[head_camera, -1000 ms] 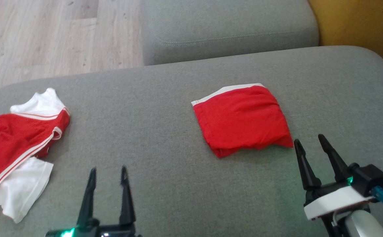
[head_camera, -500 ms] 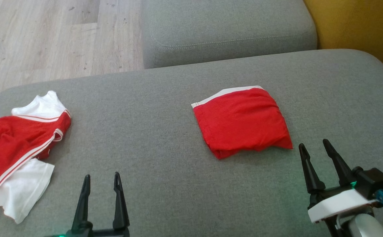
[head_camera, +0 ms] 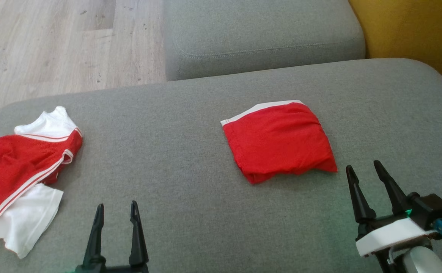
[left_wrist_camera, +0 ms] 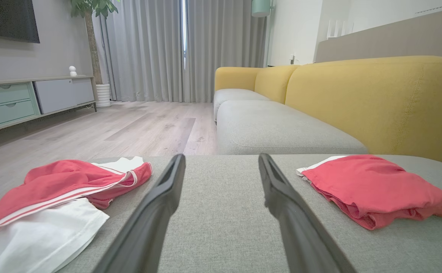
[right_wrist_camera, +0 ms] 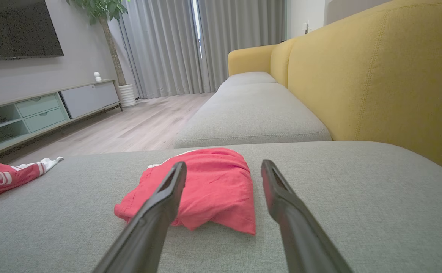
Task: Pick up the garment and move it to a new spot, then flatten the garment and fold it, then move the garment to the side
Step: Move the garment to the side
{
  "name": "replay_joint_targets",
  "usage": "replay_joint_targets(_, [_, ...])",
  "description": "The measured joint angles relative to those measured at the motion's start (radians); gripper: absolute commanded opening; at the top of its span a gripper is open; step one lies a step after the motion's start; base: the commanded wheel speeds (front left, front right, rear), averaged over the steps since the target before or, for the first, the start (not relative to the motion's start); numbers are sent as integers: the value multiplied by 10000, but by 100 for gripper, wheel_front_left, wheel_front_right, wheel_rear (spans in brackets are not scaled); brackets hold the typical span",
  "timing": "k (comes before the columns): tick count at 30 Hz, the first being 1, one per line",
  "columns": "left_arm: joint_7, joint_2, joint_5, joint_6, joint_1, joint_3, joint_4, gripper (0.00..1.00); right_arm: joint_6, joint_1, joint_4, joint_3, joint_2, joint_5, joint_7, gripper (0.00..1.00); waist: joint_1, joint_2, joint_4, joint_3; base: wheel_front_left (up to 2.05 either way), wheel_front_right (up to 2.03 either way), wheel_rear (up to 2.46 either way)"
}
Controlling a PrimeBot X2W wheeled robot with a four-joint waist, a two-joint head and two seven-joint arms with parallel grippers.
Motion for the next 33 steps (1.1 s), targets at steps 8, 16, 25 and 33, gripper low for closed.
replay_joint_targets(8, [0,-2,-82,0,0,0,0,100,2,4,13,-17,10,0,0,100,0,0,-8,-27,0,0,0])
replay_joint_targets(16, [0,-2,-82,-4,2,-2,2,100,0,15,21,-17,10,-73,0,100,0,0,8,-56,0,0,0])
replay_joint_targets(25, [0,-2,-82,-12,1,-54,13,100,0,131,31,4,-6,-71,0,100,0,0,62,39,0,0,0])
replay_joint_targets(33, [0,4,-82,-6,-101,-359,46,100,0,-377,949,543,-357,140,0,100,0,0,317,546,0,0,0])
